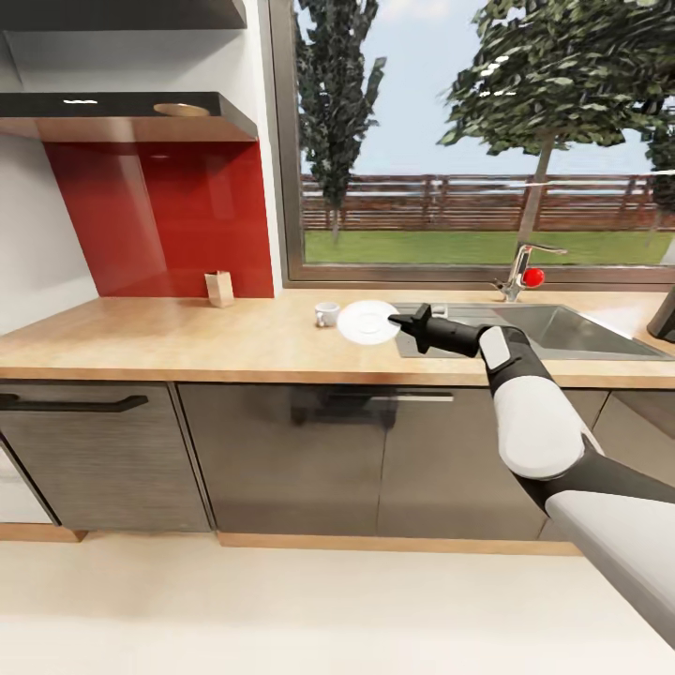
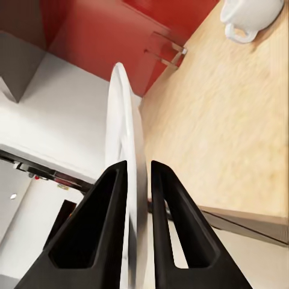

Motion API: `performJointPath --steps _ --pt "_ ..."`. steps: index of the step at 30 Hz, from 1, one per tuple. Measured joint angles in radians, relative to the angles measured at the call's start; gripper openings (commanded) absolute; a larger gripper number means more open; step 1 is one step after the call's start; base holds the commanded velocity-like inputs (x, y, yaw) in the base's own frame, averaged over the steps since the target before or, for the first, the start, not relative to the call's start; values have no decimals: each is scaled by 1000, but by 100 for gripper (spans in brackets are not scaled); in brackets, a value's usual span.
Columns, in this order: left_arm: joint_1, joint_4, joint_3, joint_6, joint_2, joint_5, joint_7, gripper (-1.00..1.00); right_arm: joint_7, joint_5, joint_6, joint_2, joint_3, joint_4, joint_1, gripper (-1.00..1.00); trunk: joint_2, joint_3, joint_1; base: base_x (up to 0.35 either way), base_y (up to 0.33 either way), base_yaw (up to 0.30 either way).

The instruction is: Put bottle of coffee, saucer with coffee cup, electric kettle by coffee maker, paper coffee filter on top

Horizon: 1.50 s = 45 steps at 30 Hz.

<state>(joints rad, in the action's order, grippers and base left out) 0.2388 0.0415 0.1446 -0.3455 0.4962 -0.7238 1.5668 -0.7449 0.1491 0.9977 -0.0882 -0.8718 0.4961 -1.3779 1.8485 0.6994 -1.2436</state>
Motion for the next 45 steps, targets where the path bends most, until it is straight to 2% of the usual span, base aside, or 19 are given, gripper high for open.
performJointPath --steps 1,2,4,8,18,30,32,33,35,40,45 --pt "-10 -6 2 7 -14 0 0 100 -2 0 0 2 0 0 0 -100 0 0 0 0 0 0" --pt "-13 -9 -1 10 -23 0 -36 100 -2 0 0 4 0 0 0 -100 0 0 0 0 0 0" --pt "-22 -13 -4 16 -43 0 -152 100 -4 0 0 6 0 1 0 -100 0 0 0 0 0 0" --pt "-26 -15 -14 20 -53 -1 -218 100 -7 0 0 10 0 1 0 -100 0 0 0 0 0 0" --pt "-35 -17 -17 67 -48 -1 -244 100 -73 3 0 15 0 2 5 -100 0 0 0 0 0 0" --pt "-44 -17 -18 78 -35 -2 -248 100 -82 8 -1 18 1 2 11 -100 0 0 0 0 0 0" --pt "-44 -17 -19 78 -35 -2 -249 100 -83 8 -1 24 1 2 14 -100 0 0 0 0 0 0" --pt "-45 -17 -18 78 -35 -1 -265 100 -101 14 -5 54 1 2 31 -100 0 0 0 0 0 0" --pt "-44 -17 -18 78 -36 -1 -274 100 -144 11 -2 67 5 2 46 -100 0 0 0 0 0 0" --pt "-44 -17 -18 78 -37 -1 -278 100 -180 13 -3 76 44 3 58 -100 0 0 0 0 0 0" --pt "-44 -17 -18 79 -38 -1 -279 100 -187 13 -2 81 59 4 61 -100 0 0 0 0 0 -33"
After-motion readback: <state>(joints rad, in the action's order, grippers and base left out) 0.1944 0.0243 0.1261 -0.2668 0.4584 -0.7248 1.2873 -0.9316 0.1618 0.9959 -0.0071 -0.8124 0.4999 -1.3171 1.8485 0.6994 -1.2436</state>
